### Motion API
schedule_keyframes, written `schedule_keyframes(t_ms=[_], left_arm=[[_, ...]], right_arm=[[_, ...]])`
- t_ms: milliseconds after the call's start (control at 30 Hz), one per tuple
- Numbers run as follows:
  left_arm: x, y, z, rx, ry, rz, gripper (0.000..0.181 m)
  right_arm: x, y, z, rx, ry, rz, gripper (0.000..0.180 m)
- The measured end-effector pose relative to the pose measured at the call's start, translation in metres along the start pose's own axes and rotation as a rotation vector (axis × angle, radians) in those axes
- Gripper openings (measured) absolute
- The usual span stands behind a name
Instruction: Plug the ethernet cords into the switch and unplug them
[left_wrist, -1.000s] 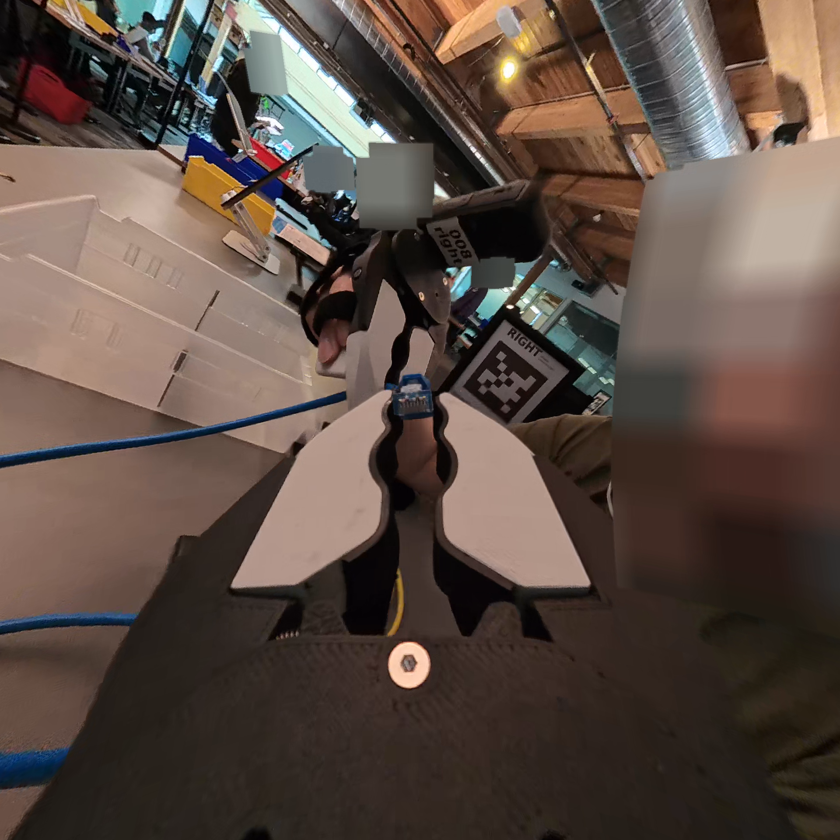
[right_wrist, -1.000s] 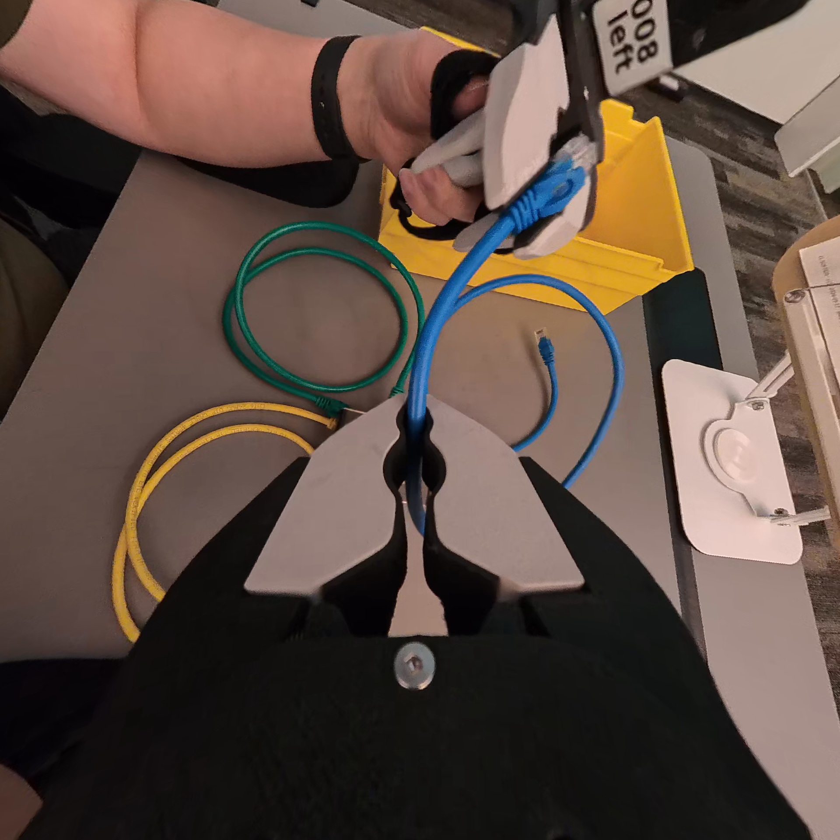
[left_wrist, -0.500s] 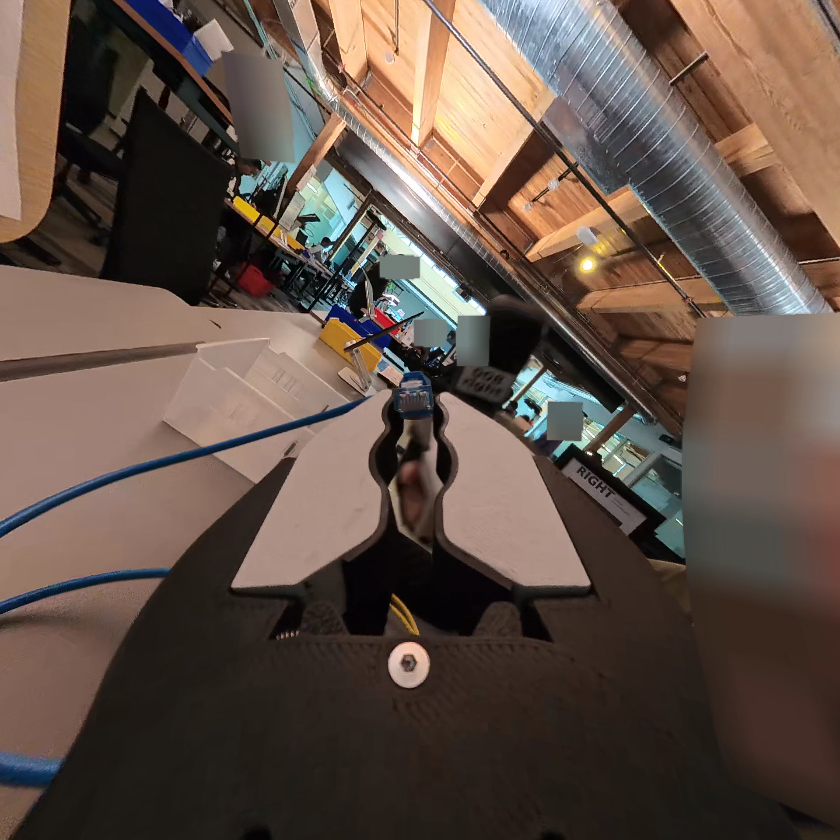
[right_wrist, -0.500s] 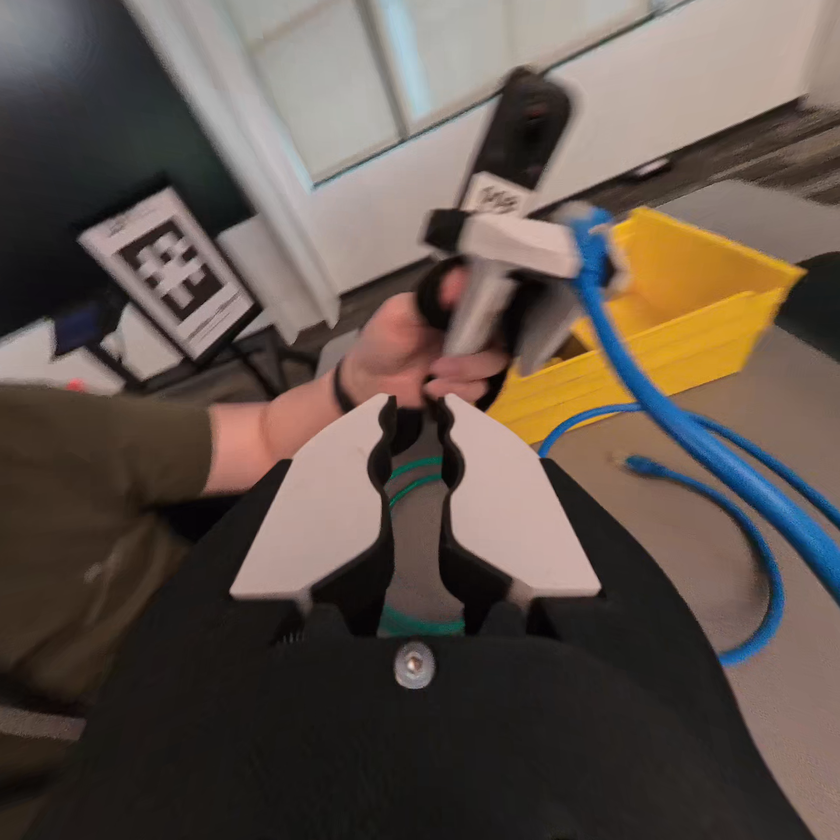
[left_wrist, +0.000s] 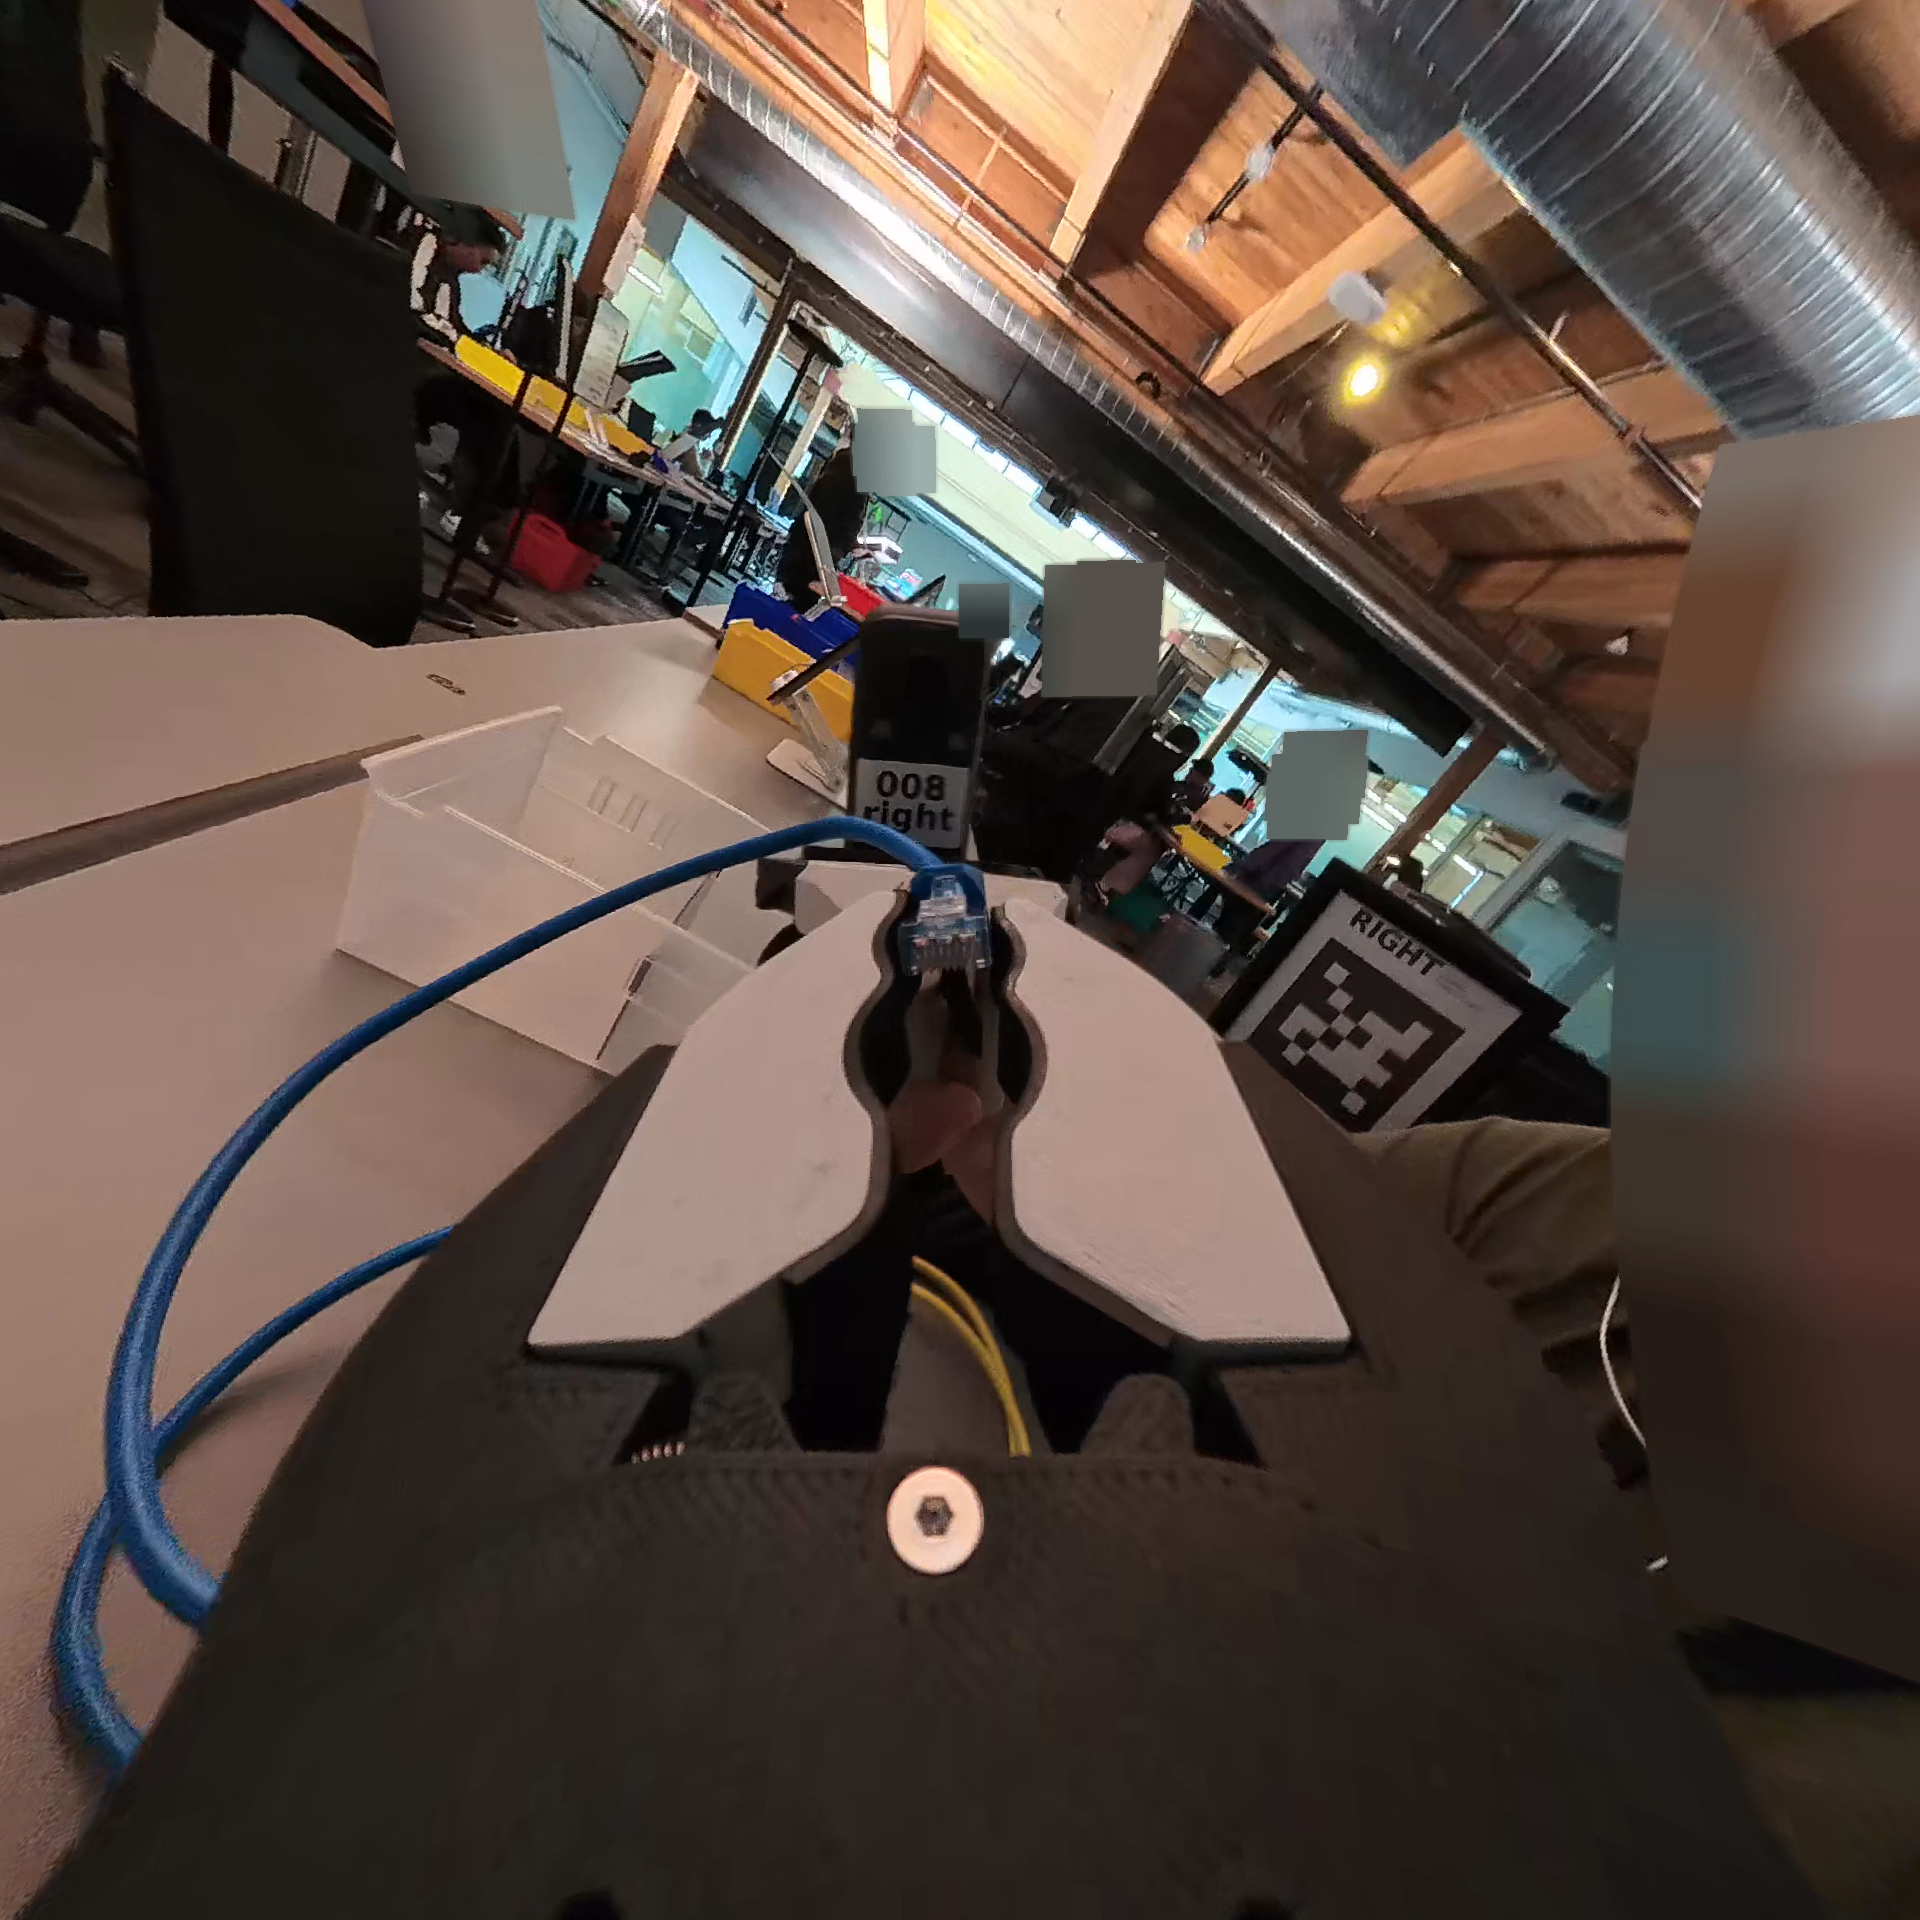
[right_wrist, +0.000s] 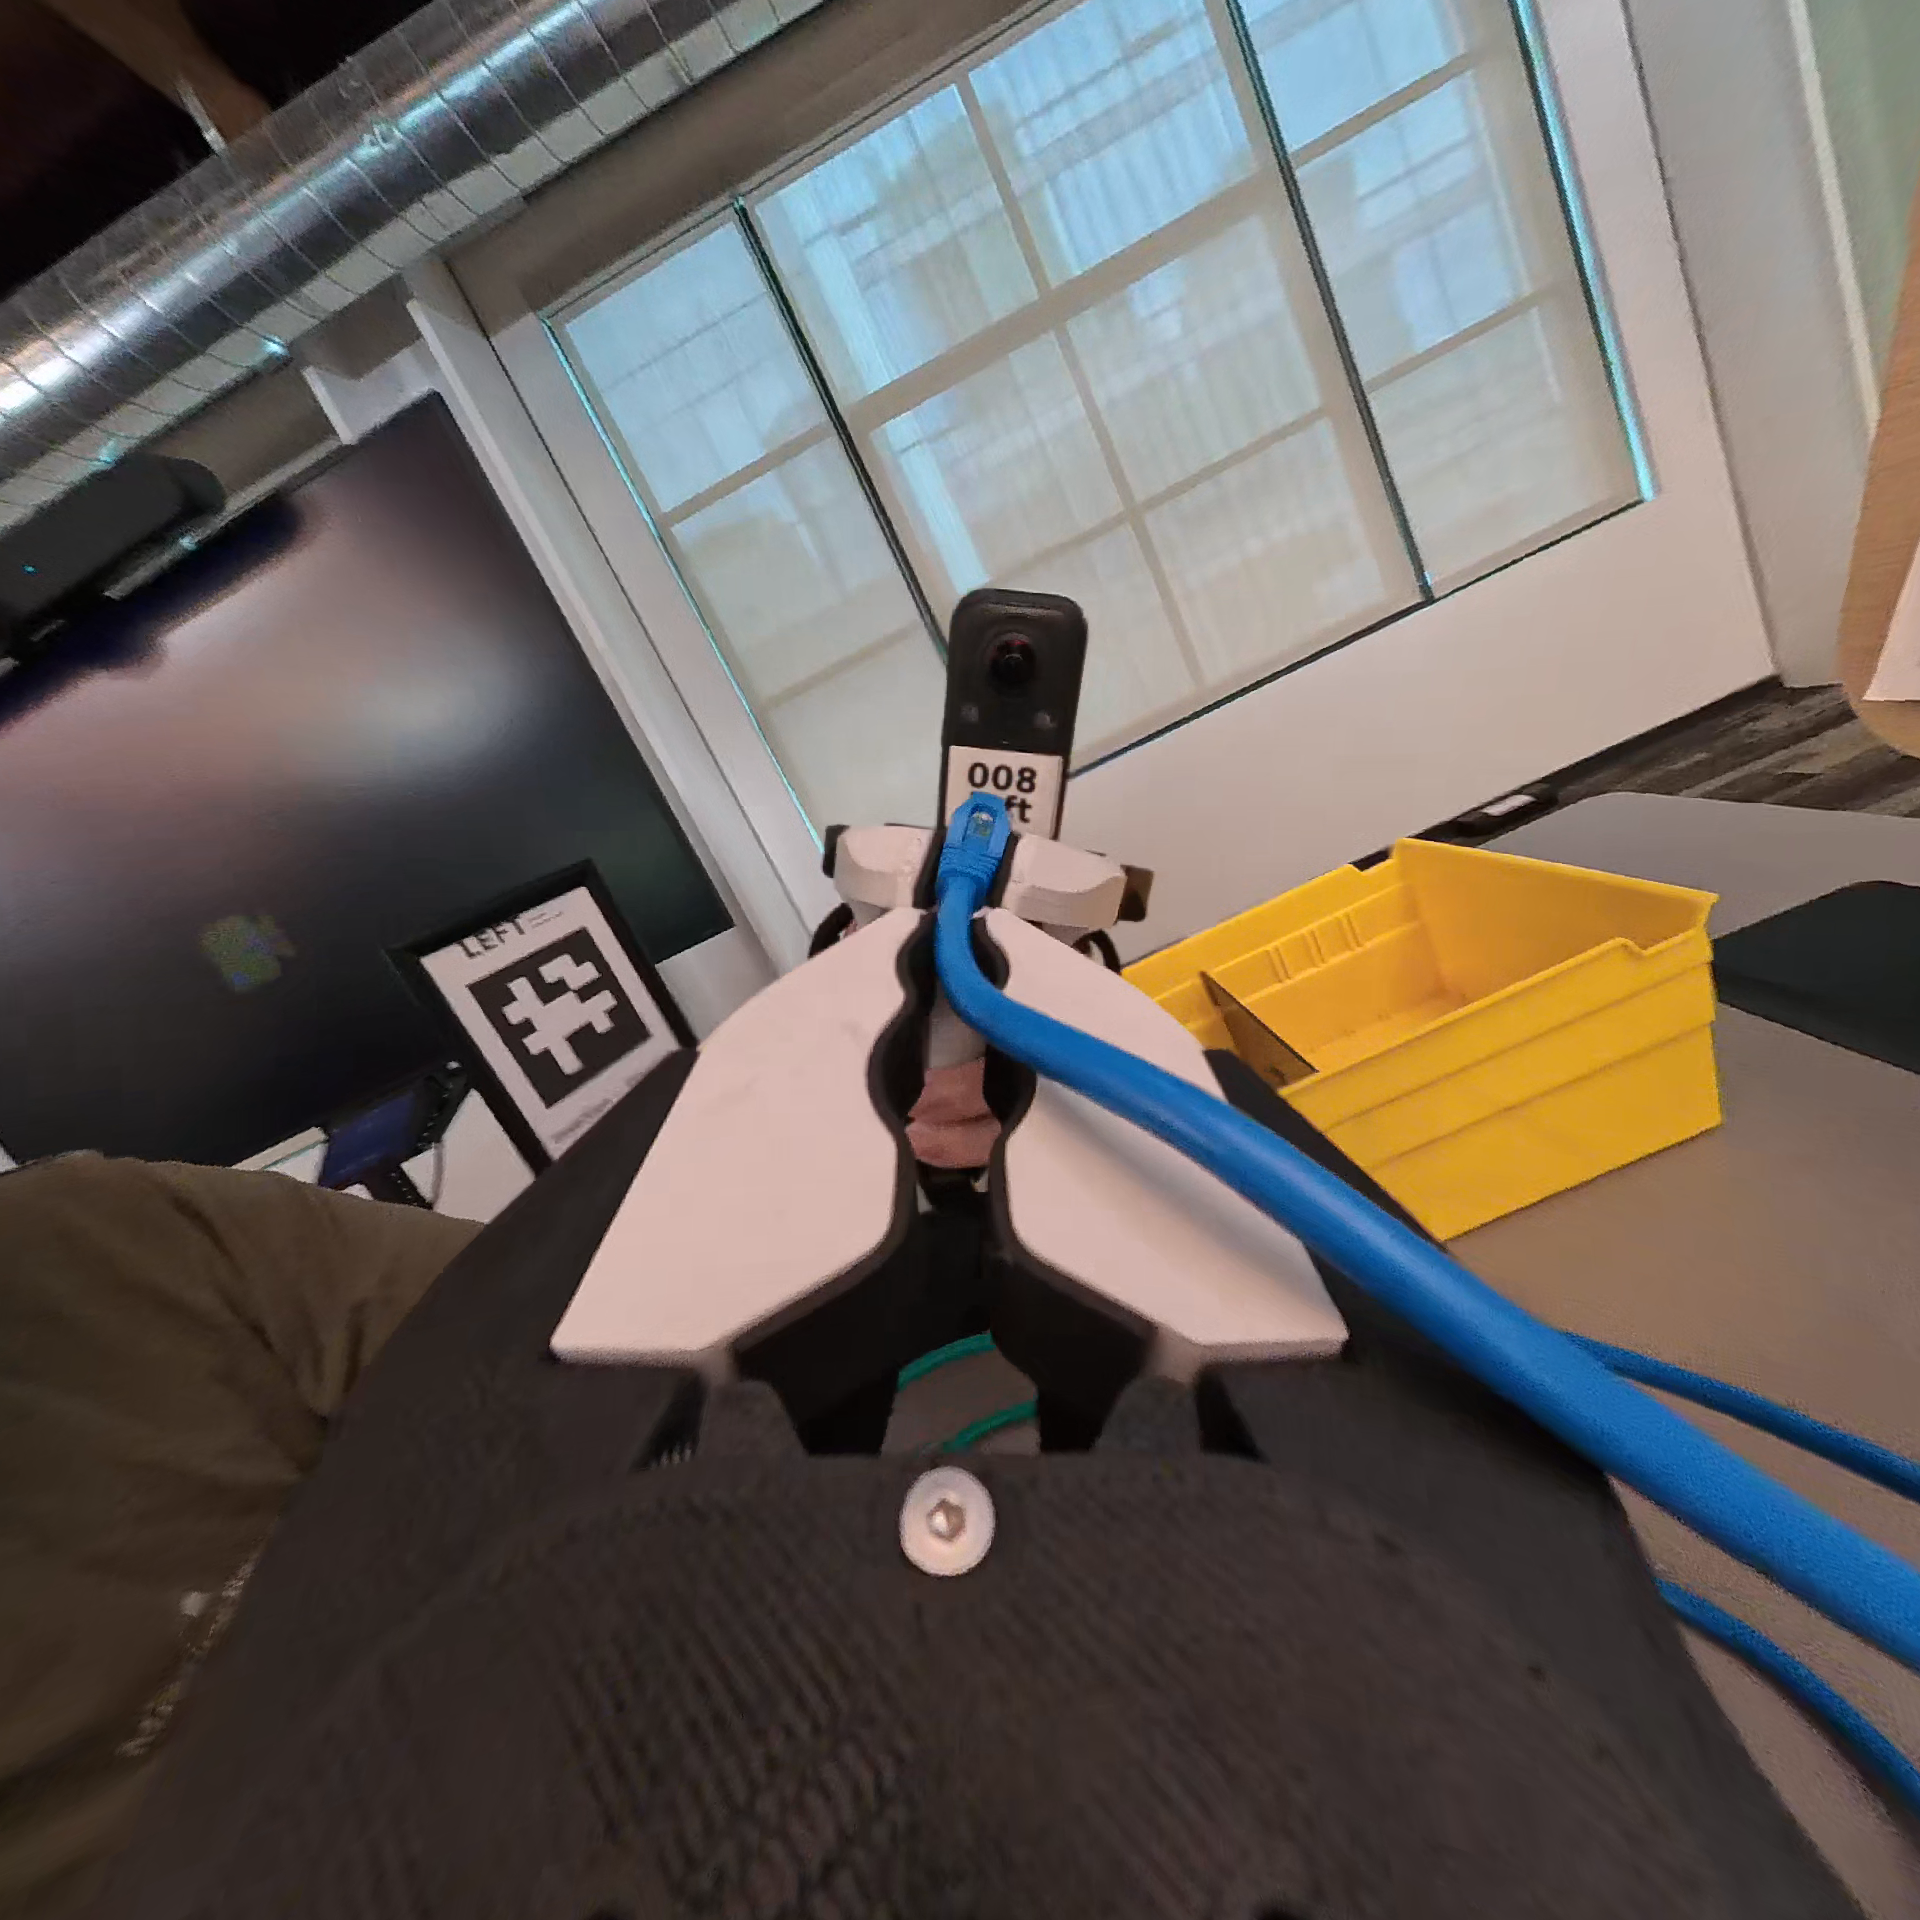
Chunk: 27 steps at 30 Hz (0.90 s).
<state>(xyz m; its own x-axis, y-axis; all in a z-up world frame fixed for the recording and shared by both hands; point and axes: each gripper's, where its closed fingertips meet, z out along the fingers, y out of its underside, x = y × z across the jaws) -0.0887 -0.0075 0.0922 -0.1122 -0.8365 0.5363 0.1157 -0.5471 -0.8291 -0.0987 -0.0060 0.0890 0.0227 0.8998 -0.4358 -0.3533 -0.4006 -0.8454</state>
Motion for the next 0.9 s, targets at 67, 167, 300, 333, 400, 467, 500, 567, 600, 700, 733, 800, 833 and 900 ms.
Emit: schedule_keyframes(t_ms=[67, 167, 300, 333, 400, 467, 500, 567, 600, 700, 733, 800, 833, 900], left_arm=[[0.002, 0.000, 0.000, -0.010, -0.004, 0.014, 0.012], [0.001, 0.001, -0.001, -0.027, -0.016, 0.031, 0.012], [0.002, 0.005, 0.001, -0.057, -0.033, 0.061, 0.012], [0.000, 0.005, 0.002, -0.051, -0.043, 0.067, 0.012], [0.001, 0.005, 0.003, -0.041, -0.028, 0.042, 0.012], [0.001, 0.004, 0.002, -0.034, -0.013, 0.023, 0.012], [0.001, 0.006, 0.003, -0.045, -0.013, 0.027, 0.012], [0.001, 0.007, 0.003, -0.056, -0.027, 0.044, 0.012], [0.001, 0.007, 0.004, -0.058, -0.036, 0.055, 0.012], [0.004, 0.007, 0.005, -0.064, -0.027, 0.059, 0.013], [0.006, 0.003, 0.003, -0.046, -0.016, 0.059, 0.016], [0.005, 0.000, -0.001, -0.036, -0.020, 0.064, 0.012], [0.004, 0.001, -0.002, -0.047, -0.025, 0.075, 0.012], [0.004, 0.001, -0.003, -0.052, -0.036, 0.088, 0.011]], right_arm=[[-0.001, 0.000, 0.000, 0.010, -0.024, 0.052, 0.007], [-0.002, -0.001, 0.000, 0.026, -0.057, 0.117, 0.006], [-0.002, -0.012, -0.007, 0.082, -0.101, 0.193, 0.005], [-0.001, -0.012, -0.008, 0.070, -0.091, 0.172, 0.005], [-0.002, -0.012, -0.008, 0.044, -0.079, 0.119, 0.006], [-0.005, -0.010, -0.007, 0.001, -0.071, 0.089, 0.012], [-0.005, -0.008, -0.006, -0.021, -0.058, 0.084, 0.012], [-0.002, -0.006, -0.007, -0.052, -0.028, 0.067, 0.007], [-0.001, -0.005, -0.007, -0.059, -0.025, 0.071, 0.006], [-0.003, -0.008, -0.010, -0.060, -0.045, 0.066, 0.006], [-0.003, -0.010, -0.011, -0.044, -0.046, 0.055, 0.006], [-0.003, -0.013, -0.012, -0.027, -0.044, 0.038, 0.006], [-0.004, -0.012, -0.011, -0.044, -0.041, 0.028, 0.006], [-0.004, -0.011, -0.011, -0.059, -0.031, -0.011, 0.006]])
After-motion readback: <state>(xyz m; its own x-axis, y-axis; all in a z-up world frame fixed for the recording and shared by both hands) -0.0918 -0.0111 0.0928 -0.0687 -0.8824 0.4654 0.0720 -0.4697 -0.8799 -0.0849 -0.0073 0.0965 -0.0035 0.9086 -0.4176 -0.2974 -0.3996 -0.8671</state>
